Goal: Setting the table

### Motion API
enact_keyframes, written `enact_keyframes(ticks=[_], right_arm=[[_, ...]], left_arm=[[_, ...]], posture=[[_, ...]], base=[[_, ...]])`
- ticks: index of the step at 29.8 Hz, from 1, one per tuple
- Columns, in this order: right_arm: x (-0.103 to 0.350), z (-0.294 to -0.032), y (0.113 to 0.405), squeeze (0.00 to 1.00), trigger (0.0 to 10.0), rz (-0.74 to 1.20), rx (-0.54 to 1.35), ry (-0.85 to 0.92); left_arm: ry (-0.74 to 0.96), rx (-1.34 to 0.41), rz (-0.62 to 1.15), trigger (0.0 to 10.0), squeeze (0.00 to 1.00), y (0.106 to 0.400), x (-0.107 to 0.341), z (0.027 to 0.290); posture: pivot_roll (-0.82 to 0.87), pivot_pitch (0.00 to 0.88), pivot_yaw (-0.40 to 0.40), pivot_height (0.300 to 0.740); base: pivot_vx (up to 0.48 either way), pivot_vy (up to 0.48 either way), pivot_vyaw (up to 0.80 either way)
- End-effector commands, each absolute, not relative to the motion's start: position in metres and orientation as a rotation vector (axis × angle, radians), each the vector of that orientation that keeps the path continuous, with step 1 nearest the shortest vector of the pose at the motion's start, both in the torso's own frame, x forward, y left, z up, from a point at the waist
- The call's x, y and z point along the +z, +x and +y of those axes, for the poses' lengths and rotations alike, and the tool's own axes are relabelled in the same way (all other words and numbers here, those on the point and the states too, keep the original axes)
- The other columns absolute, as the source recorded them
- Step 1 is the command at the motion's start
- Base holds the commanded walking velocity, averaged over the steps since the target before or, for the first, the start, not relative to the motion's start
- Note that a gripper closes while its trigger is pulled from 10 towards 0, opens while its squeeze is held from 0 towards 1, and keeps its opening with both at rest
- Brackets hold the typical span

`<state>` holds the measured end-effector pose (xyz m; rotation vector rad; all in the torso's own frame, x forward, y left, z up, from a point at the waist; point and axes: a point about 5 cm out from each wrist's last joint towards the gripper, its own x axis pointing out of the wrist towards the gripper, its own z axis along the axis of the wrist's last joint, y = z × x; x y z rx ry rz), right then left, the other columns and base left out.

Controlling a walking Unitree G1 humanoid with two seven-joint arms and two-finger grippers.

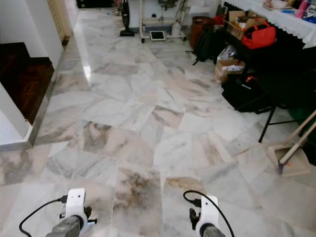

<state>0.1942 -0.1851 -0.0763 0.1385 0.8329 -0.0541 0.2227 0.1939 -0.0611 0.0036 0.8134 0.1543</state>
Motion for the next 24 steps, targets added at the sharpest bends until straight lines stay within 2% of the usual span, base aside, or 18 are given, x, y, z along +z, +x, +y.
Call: enact_keyframes(ticks=[1, 24], right_arm=[[-0.0768, -0.1895, 0.1923, 0.0, 10.0, 0.841, -0.061, 0.125], [-0.0764, -0.1893, 0.1934, 0.0, 10.0, 0.842, -0.055, 0.118]], left_arm=[[0.023, 0.14, 0.831, 10.0, 0.0, 0.2195, -0.0638, 0.1902], [0.025, 0.126, 0.835, 10.0, 0.0, 0.2177, -0.0649, 0.1895]], posture=[[0.0, 0.0, -0.043, 0.728], [0.0, 0.0, -0.044, 0.728]], base=[[0.0, 0.0, -0.77], [0.0, 0.0, -0.77]])
